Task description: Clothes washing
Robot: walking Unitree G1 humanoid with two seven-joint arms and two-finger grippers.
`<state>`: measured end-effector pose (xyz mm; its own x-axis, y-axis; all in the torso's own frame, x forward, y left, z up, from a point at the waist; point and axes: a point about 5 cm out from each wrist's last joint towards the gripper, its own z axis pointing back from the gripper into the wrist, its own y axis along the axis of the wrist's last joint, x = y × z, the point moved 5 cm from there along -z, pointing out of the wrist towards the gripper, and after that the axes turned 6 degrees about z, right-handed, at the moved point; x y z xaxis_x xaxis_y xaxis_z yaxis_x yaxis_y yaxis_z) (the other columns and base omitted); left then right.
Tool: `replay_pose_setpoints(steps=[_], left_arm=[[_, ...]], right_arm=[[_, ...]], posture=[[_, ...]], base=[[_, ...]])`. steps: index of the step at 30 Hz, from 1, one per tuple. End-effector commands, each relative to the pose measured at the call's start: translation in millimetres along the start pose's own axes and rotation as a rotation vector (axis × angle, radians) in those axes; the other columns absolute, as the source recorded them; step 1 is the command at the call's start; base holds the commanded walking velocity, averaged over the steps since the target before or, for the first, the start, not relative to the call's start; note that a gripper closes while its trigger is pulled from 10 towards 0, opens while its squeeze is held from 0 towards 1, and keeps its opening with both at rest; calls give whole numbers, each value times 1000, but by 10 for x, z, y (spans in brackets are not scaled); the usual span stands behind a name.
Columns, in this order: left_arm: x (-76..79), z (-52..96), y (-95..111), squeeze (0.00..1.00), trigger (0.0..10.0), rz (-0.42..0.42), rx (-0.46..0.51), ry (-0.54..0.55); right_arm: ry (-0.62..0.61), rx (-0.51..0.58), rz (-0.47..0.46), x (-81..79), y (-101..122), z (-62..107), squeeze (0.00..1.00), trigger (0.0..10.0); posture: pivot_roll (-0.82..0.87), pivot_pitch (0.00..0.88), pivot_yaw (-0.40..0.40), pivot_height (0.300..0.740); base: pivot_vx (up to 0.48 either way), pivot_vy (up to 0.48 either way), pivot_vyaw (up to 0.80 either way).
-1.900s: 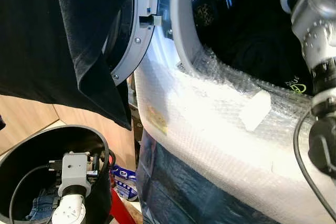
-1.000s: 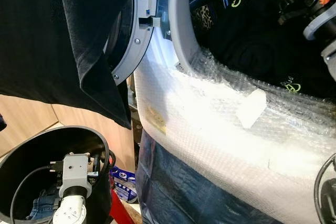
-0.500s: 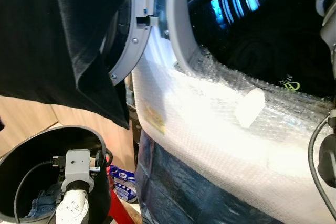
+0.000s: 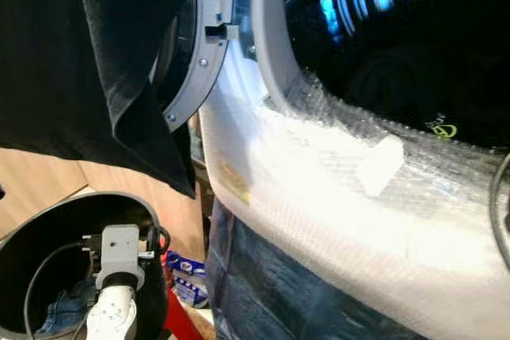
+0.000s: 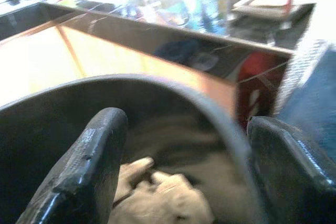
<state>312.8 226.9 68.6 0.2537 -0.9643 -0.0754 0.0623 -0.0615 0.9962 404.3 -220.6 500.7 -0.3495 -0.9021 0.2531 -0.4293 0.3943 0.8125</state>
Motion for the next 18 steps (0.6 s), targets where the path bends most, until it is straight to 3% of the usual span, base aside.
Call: replay_pose_setpoints(steps=[1,3,10,11,12,13,18], left_arm=[[61,39,-112,0,10000,-2,-45,-17],[66,45,-116,0,10000,0,-47,-17],[65,55,-122,0,10000,3,-48,-17],[65,53,-122,0,10000,3,-48,-17],[65,53,-122,0,10000,3,-48,-17],[62,49,-120,0,10000,3,-46,-15],[62,53,-122,0,10000,3,-47,-15]], right_arm=[[168,-176,50,-403,-508,102,0,10000],[167,-191,28,-468,-597,141,0,10000],[211,-137,-14,-529,-521,152,0,10000],[203,-90,-85,-460,-421,160,0,10000],[203,-90,-85,-460,-421,160,0,10000],[161,-19,-173,-288,-293,176,0,10000],[184,22,-240,-252,-232,254,0,10000]], posture=[[-38,20,-55,740],[-36,21,-55,740],[-38,24,-52,740],[-39,25,-55,740],[-39,25,-55,740],[-41,28,-54,740],[-41,31,-56,740]], base=[[0,0,0],[0,0,0],[0,0,0],[0,0,0],[0,0,0],[0,0,0],[0,0,0]])
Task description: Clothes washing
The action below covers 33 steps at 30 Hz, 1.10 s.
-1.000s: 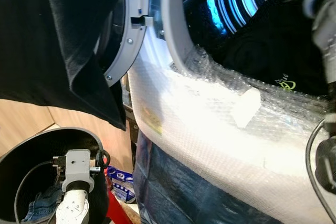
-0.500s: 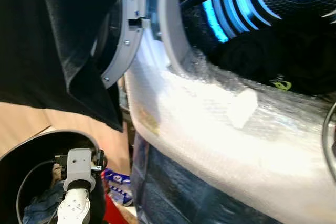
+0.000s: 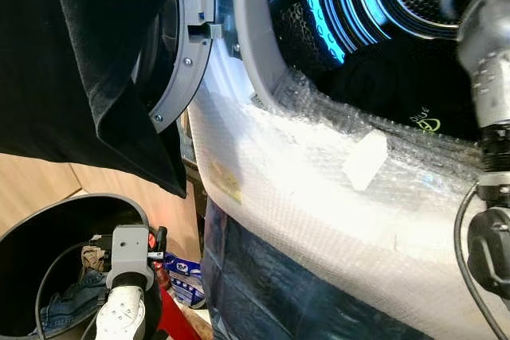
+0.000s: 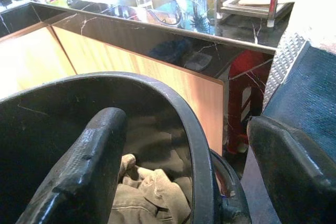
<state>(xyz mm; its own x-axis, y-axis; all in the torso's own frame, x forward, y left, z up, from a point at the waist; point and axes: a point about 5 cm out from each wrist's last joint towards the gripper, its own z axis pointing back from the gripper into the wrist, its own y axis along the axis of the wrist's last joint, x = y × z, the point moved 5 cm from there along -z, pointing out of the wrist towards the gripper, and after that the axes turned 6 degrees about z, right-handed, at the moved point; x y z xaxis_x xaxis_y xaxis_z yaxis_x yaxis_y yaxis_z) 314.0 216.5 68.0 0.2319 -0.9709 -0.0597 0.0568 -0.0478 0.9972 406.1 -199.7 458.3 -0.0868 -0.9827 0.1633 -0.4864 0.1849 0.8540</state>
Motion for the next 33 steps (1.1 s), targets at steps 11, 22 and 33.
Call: replay_pose_setpoints(steps=[11,22,33], left_arm=[[-34,47,-141,0,10000,-8,-53,7],[12,18,-111,0,10000,10,-42,9],[88,-45,169,0,10000,-14,68,-12]], right_arm=[[325,232,-403,-212,509,443,0,10000],[975,359,-854,-814,886,1409,0,10000],[1348,-72,-1086,-1410,125,2450,0,10000]], posture=[[-47,31,-62,740],[-43,35,-82,740],[-45,36,-88,740]], base=[[0,0,0],[0,0,0],[0,0,0]])
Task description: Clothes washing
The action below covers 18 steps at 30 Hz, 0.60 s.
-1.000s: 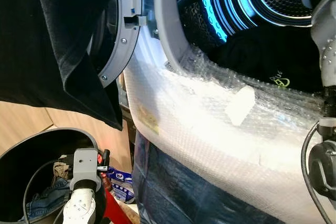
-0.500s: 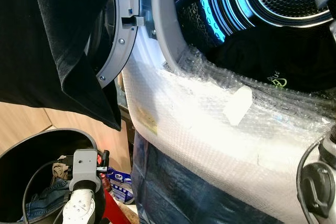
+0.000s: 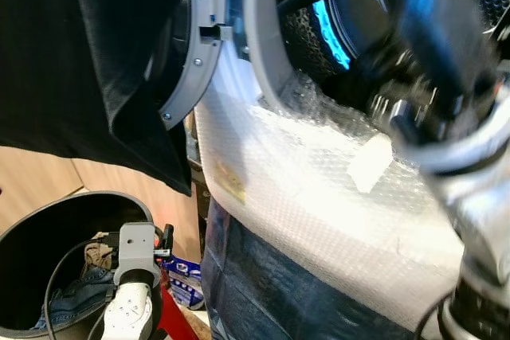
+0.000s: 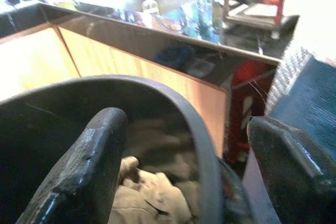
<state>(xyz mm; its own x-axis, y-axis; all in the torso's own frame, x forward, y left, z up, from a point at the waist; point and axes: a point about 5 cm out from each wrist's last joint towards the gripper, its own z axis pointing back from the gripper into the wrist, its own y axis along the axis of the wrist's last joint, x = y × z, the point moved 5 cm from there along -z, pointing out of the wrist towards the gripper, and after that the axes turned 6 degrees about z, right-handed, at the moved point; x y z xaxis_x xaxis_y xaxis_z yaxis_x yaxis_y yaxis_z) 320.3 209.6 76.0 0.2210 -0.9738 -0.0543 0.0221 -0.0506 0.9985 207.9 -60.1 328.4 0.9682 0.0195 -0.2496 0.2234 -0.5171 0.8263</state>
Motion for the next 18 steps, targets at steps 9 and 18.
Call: replay_pose_setpoints(steps=[9,18], left_arm=[[72,39,347,0,10000,-81,146,-54],[407,116,420,0,10000,-69,150,-285]], right_arm=[[-123,-402,-172,-23,-878,788,0,10000],[-399,-670,-294,252,-1708,1722,0,10000]], posture=[[-31,37,-87,740],[-17,22,-75,740]], base=[[0,0,0],[0,0,0]])
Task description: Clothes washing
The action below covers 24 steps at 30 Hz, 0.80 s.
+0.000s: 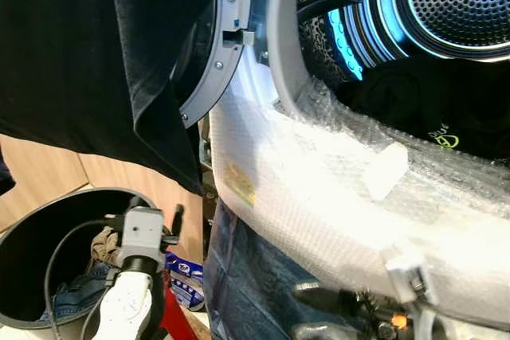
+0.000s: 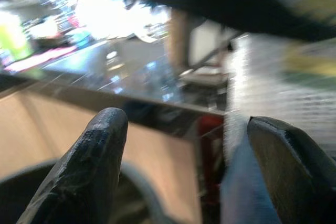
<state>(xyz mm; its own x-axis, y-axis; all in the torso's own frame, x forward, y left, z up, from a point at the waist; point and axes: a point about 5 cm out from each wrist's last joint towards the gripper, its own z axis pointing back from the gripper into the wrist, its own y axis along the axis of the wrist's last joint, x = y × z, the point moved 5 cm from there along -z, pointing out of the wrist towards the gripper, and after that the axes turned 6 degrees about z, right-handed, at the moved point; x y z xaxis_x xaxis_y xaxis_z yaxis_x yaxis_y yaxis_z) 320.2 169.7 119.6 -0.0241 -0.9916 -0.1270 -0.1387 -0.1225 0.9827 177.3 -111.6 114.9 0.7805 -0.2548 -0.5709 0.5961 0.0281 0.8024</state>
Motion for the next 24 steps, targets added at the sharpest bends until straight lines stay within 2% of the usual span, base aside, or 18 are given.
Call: replay_pose_setpoints(steps=[1,2,4,7,8,11,13,14,15,18,21,22,23,24], left_arm=[[42,16,-47,0,10000,-1,-25,-35],[42,16,-47,0,10000,-1,-25,-35],[64,20,-83,0,10000,23,-47,-60],[169,39,-155,0,10000,40,-89,-133],[240,68,-224,0,10000,35,-113,-175],[339,118,-329,0,10000,55,-151,-227],[366,131,-357,0,10000,60,-162,-242],[416,151,-398,0,10000,53,-180,-273],[525,188,-471,0,10000,43,-214,-331],[634,215,-508,0,10000,46,-233,-392],[883,340,-742,0,10000,57,-366,-530],[1003,453,-917,0,10000,57,-443,-596],[1055,510,-1001,0,10000,50,-478,-625],[1055,510,-1001,0,10000,50,-478,-625]], right_arm=[[-81,-84,-14,209,-321,63,0,10000],[-81,-84,-14,209,-321,63,0,10000],[-172,-140,-45,426,-609,126,0,10000],[-260,-167,-77,638,-832,167,0,10000],[-358,-194,-97,838,-1006,213,0,10000],[-471,-198,-154,1035,-1212,302,0,10000],[-495,-204,-167,1066,-1264,323,0,10000],[-511,-203,-182,1087,-1319,331,0,10000],[-584,-213,-210,1172,-1444,362,0,10000],[-652,-180,-253,1281,-1505,383,0,10000],[-749,-150,-327,1406,-1615,409,0,10000],[-757,-197,-307,1403,-1705,374,0,10000],[-752,-212,-302,1392,-1735,345,0,10000],[-752,-212,-302,1392,-1735,345,0,10000]], posture=[[-15,19,-75,740],[-15,19,-75,740],[-9,15,-69,740],[-6,14,-67,740],[-1,12,-62,740],[0,19,-58,740],[0,19,-58,740],[-1,27,-60,740],[-1,35,-60,740],[-3,39,-60,740],[-2,40,-57,740],[1,34,-44,740],[-4,25,-44,740],[-4,25,-44,740]], base=[[0,0,0],[0,0,0],[0,0,0],[0,0,0],[0,0,0],[0,0,0],[0,0,0],[0,0,0],[0,0,0],[0,0,0],[0,0,0],[0,0,0],[0,0,0],[0,0,0]])
